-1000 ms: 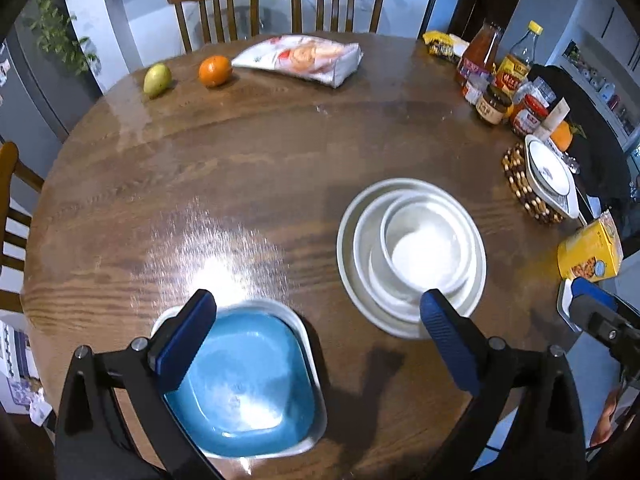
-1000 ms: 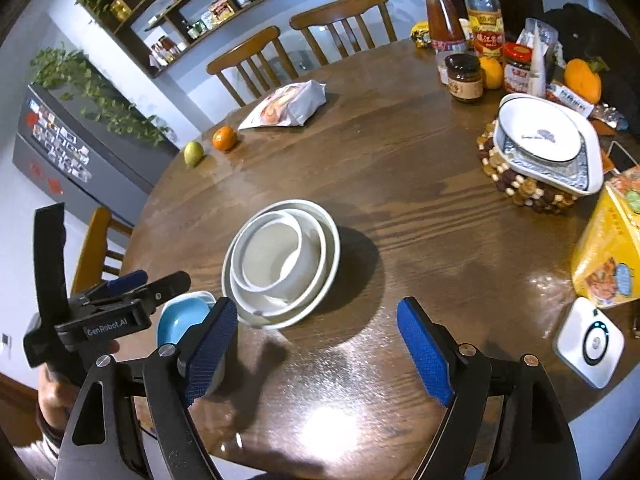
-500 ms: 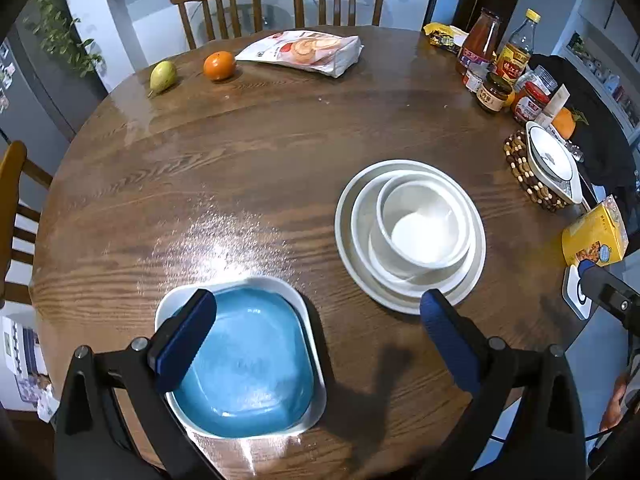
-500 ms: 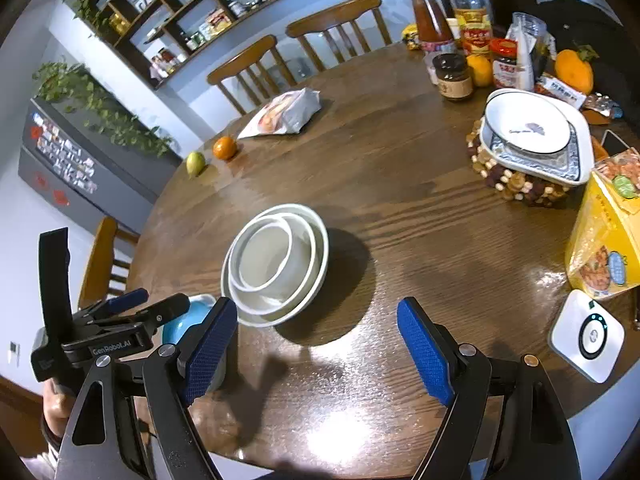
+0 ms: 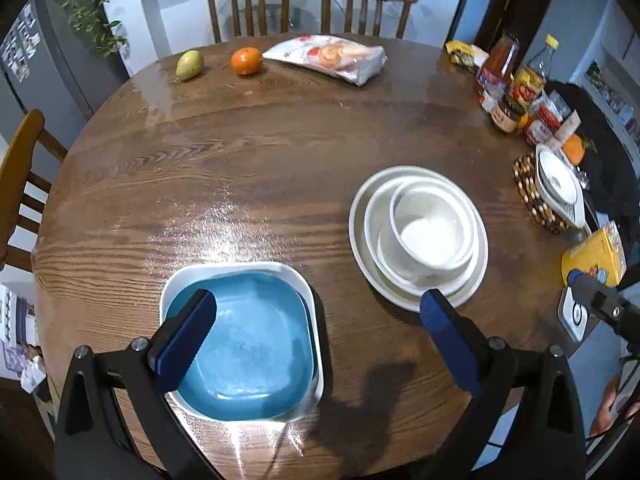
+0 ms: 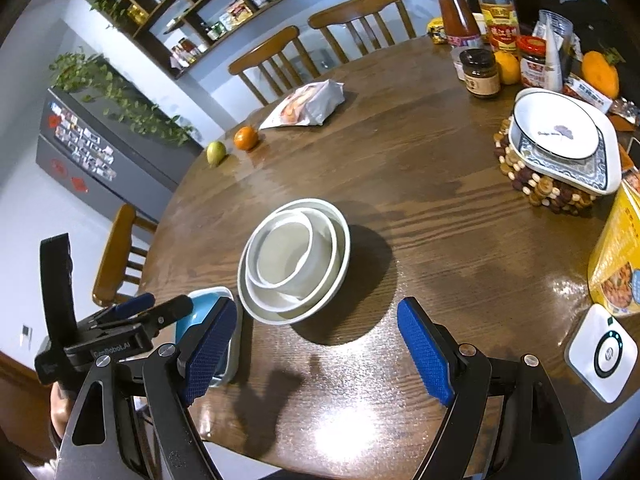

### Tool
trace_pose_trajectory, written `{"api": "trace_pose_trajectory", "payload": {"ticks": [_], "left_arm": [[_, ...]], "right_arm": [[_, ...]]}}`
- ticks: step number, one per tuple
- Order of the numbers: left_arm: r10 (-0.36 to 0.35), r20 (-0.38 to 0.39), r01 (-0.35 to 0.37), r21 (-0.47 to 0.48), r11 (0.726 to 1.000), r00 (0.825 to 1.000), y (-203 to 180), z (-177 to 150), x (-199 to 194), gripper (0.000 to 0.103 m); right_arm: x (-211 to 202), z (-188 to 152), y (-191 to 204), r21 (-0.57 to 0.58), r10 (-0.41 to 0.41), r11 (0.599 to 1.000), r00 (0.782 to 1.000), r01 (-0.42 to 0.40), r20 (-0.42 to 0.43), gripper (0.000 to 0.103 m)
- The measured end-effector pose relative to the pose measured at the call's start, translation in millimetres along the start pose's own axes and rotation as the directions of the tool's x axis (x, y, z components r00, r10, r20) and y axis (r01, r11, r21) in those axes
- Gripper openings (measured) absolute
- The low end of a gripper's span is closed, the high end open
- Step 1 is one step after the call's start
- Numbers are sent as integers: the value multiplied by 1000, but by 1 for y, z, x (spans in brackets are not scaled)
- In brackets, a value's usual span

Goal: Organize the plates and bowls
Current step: 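Move both open tools toward the rim of the nested white bowl stack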

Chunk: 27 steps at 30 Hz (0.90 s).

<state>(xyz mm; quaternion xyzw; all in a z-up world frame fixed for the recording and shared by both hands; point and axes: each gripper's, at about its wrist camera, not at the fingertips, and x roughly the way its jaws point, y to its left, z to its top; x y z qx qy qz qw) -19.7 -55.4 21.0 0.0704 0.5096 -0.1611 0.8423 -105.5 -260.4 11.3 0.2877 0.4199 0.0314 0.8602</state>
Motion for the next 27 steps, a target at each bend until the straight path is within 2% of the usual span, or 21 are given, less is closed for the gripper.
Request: {"api": "trace_pose_trajectory", "payload": {"ticks": [6,12,15,18,22,27], "left_arm": [[-11,15,12,-100,995,1000,12,7,0,102],[-7,-10,5,-128,992,1000,11,10,11,101],[-46,-43,40,-145,989,998,12,12,22,100],[-45,-58,36,-142,989,997,12,17,28,99],[-65,-90,49,-163,985,994,17,26,41,88],[-72,-110,52,-180,982,991,21,31,52,81]], "right_arm": [[7,7,-5,-4,5,1000,1000,-5,-10,83],[16,13,-23,34,-1,999,1000,3,-31,83],[25,17,-28,48,2,999,998,1,-59,83],[34,18,-32,68,29,997,996,-23,-88,83],[46,22,-32,53,15,999,994,-9,-106,83],[54,30,-38,74,22,997,994,-14,-107,83]]}}
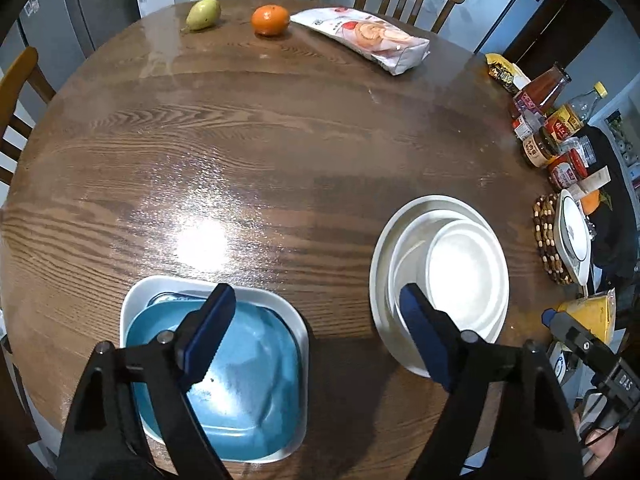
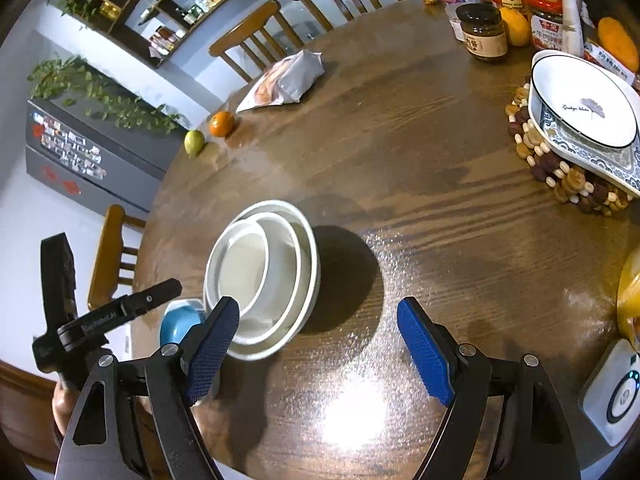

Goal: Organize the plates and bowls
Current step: 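Move both open tools toward the rim of the nested white bowl stack, then grasp the nested bowl stack rim with the left tool while the right tool grips it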

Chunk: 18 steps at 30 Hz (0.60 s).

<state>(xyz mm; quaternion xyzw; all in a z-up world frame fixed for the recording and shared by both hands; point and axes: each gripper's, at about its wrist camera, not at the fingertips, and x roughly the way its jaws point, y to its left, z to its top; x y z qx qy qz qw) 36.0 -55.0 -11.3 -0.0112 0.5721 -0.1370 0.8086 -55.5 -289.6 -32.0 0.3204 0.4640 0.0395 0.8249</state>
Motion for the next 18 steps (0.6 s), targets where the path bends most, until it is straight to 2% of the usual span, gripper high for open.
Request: {"api": "trace_pose_trajectory", "payload": {"ticks": [2,3,7,8,11,14,18], "left_arm": [[-4,-4,4,4,1000,1000,-1,2,2,75],[-6,-8,6,3,1000,1000,-1,2,4,74],[-3,-20,3,6,1000,1000,-2,5,9,74],[-4,-22,4,4,1000,1000,-2,6,11,73],[-3,-29,4,7,1000,1000,-2,7,13,64],[-11,-42,12,6,1000,999,1,6,17,64],[-22,-49,23,9,1000,999,0,7,19,64]], "right_arm": [[3,3,-2,7,-4,1000,1000,4,1,81],[6,5,-4,12,-2,1000,1000,2,-3,77],[16,8,-9,28,18,999,999,-17,-30,73],[18,8,-9,29,17,999,999,-16,-36,70],[24,10,-10,32,23,999,999,-22,-49,60],[27,13,-10,26,22,999,998,-20,-61,55],[32,14,-9,23,22,1000,997,-20,-73,53]]}}
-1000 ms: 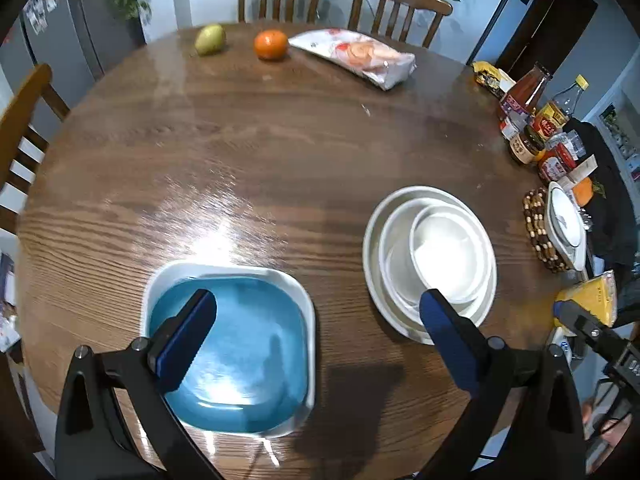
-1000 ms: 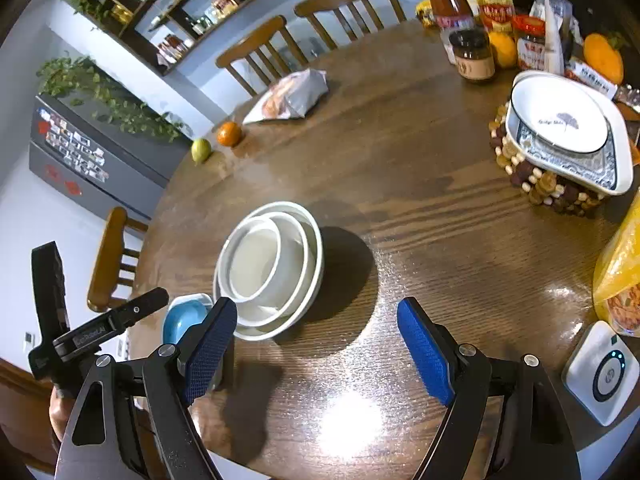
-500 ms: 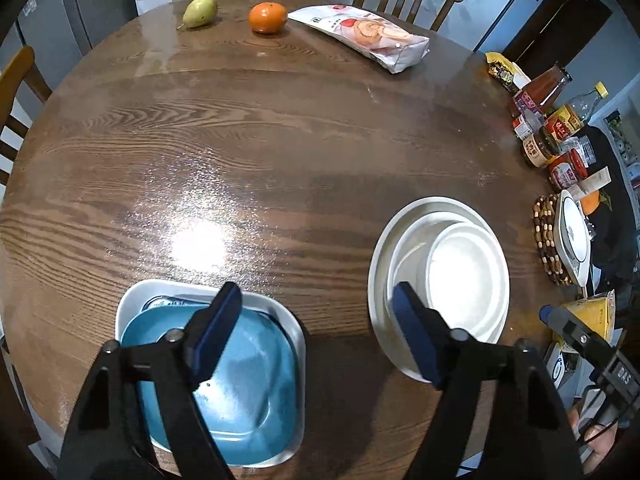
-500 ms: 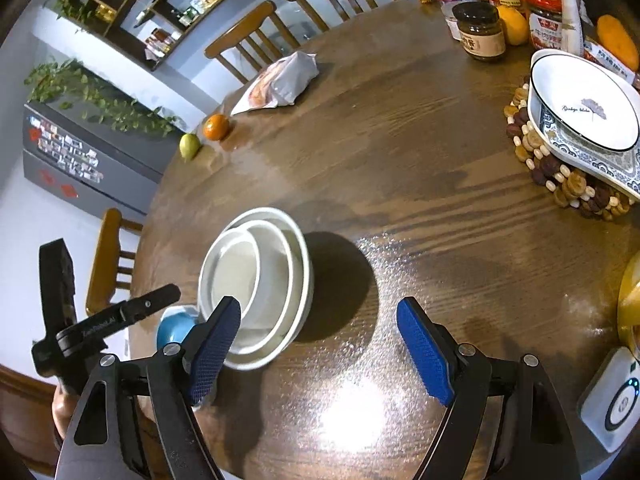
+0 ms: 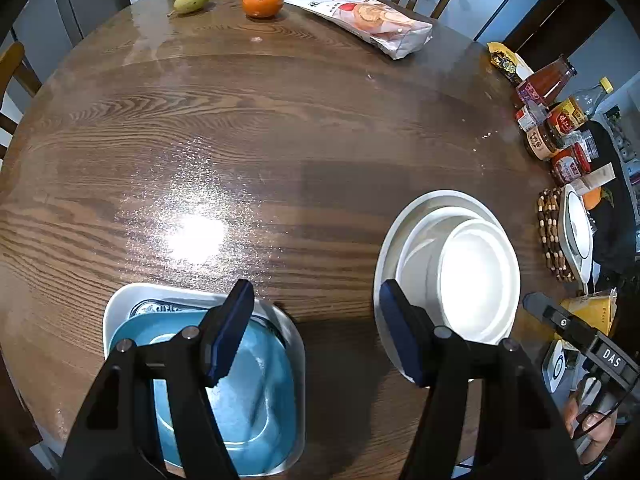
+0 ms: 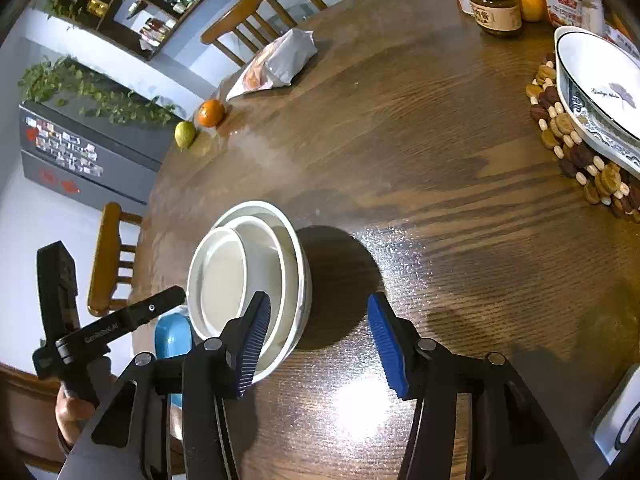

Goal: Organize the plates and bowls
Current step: 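Grasp the nested bowl stack rim with the left tool while the right tool grips it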

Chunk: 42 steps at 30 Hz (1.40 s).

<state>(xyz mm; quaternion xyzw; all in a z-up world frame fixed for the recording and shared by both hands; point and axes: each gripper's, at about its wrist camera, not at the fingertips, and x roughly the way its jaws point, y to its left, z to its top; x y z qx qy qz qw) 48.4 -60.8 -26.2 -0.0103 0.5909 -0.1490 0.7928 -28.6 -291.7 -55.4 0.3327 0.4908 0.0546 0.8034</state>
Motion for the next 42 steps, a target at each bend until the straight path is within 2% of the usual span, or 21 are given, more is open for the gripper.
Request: {"api": "trace_pose_trajectory", "payload": {"ticks": [6,9,13,15,22,28,33,37,39,42], "left_arm": [[-5,-12,5,19,1000,1000,-5,1,4,63],[-2,-19,3,29,1000,1000,-6,2,6,57],[4,-29,-3,37,999,1000,-8,3,10,57],[4,-33,-3,39,999,999,-8,4,11,57],[25,-39,-22,69,997,999,-13,3,16,56],[40,-44,-36,103,994,998,-22,3,22,43],[41,-41,-36,107,994,998,-23,4,24,41],[30,-46,-24,119,993,998,-26,6,26,34],[21,-52,-15,122,992,998,-26,7,27,31],[8,-59,0,120,993,998,-27,9,28,27]], "right_arm": [[2,1,-1,-3,-23,1000,1000,23,-2,46],[3,0,-1,-7,-33,999,999,33,-6,46],[6,0,1,-14,-42,999,999,42,-10,45],[7,1,3,-18,-48,999,999,48,-9,37],[9,2,4,-25,-46,999,999,46,-10,33],[15,2,11,-48,-72,996,997,71,-18,32],[22,3,15,-62,-96,994,995,94,-32,32],[28,5,16,-60,-107,993,993,104,-44,31],[30,5,15,-49,-93,995,995,91,-48,24],[29,4,16,-54,-92,995,995,89,-40,20]]}}
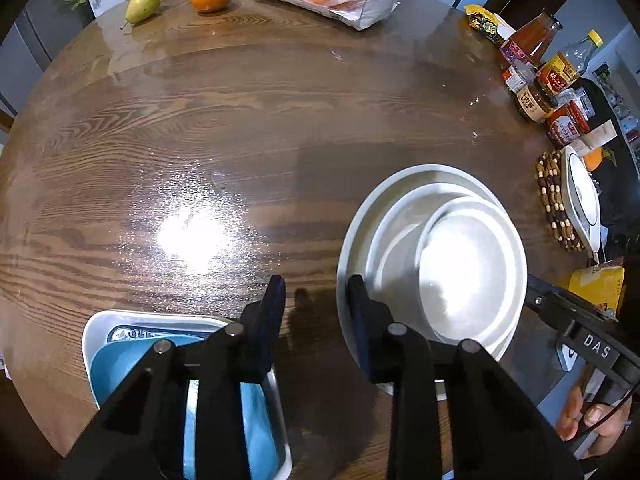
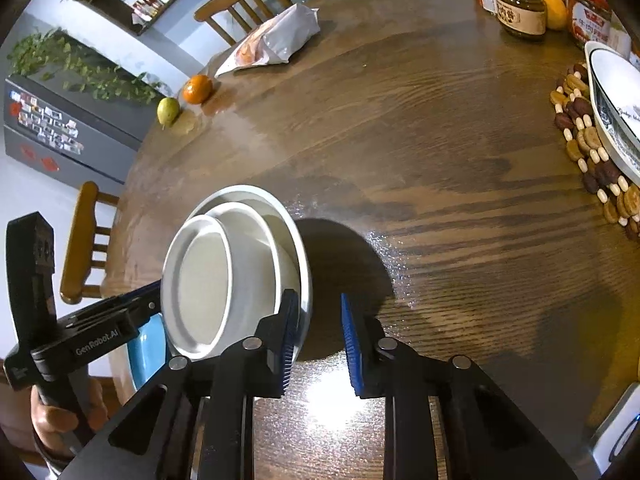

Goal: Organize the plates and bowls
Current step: 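Grasp the nested bowl stack rim with the left tool while the right tool grips it, then lift the nested white bowl stack off the table with both tools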

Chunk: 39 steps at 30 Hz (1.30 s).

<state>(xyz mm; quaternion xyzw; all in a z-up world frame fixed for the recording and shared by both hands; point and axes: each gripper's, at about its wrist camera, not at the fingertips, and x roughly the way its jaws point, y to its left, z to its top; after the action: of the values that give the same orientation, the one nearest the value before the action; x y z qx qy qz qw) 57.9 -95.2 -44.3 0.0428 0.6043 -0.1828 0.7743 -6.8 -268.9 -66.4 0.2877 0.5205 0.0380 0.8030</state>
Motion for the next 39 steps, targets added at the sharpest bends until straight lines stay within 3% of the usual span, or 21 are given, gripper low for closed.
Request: {"api": "trace_pose_trajectory", "payload": {"ticks": [4,6,39], "left_arm": [[-26,-2,26,16,1000,1000,-9,0,0,6],[-23,0,23,23,999,1000,-13,0,0,1],[57,108,-62,49,997,993,-23,-11,-2,2]], "right_arm": [[-1,-1,5,-9,-5,1000,1000,5,10,17],[-1,-1,6,-11,-10,1000,1000,10,14,14],[-3,-3,13,-43,-45,998,999,46,23,11]]}}
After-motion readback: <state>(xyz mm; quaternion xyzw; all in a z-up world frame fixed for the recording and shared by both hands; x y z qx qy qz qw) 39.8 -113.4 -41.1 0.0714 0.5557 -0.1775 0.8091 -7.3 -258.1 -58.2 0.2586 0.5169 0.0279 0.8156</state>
